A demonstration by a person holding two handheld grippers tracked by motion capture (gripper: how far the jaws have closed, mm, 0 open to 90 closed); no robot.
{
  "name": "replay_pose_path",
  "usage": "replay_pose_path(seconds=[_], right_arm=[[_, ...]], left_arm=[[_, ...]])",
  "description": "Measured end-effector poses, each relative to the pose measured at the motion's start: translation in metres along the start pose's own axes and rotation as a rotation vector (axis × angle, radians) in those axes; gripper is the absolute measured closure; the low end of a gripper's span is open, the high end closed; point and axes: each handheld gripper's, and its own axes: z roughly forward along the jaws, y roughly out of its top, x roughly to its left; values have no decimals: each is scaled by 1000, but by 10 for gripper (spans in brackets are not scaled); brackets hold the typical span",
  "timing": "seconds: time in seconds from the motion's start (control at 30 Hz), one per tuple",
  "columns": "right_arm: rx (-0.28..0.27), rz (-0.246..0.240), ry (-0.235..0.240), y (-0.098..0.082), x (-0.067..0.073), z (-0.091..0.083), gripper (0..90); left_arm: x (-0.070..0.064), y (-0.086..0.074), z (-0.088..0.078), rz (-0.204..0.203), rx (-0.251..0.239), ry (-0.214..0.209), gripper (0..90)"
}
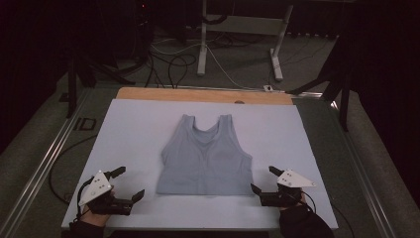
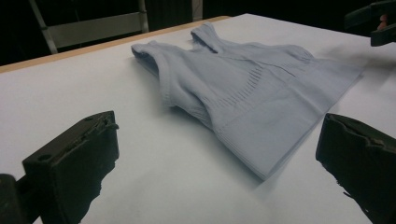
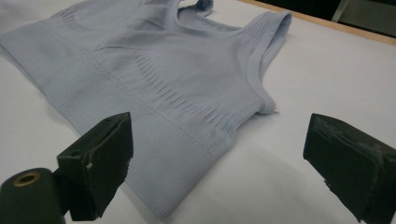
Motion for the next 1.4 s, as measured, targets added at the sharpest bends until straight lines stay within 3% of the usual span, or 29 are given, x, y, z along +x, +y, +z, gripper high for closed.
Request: replay_pose_path(seconds=[0.4, 0.63, 1.0, 1.2, 1.4], right_arm=[[-20, 50, 18, 4, -3, -2, 84], [13, 20, 8, 4, 0, 1, 84], [-6, 21, -2, 6, 1, -1, 84], [-6, 24, -1, 14, 4, -2, 84], [-20, 7, -5, 34, 7, -7, 84]], left_arm=[[-1, -1, 1, 5, -1, -11, 0], [-1, 0, 0, 6, -2, -11, 0], [-2, 2, -2, 10, -7, -12, 0], [-4, 10, -3, 10, -10, -18, 0], [-1, 23, -7, -9, -19, -35, 0]])
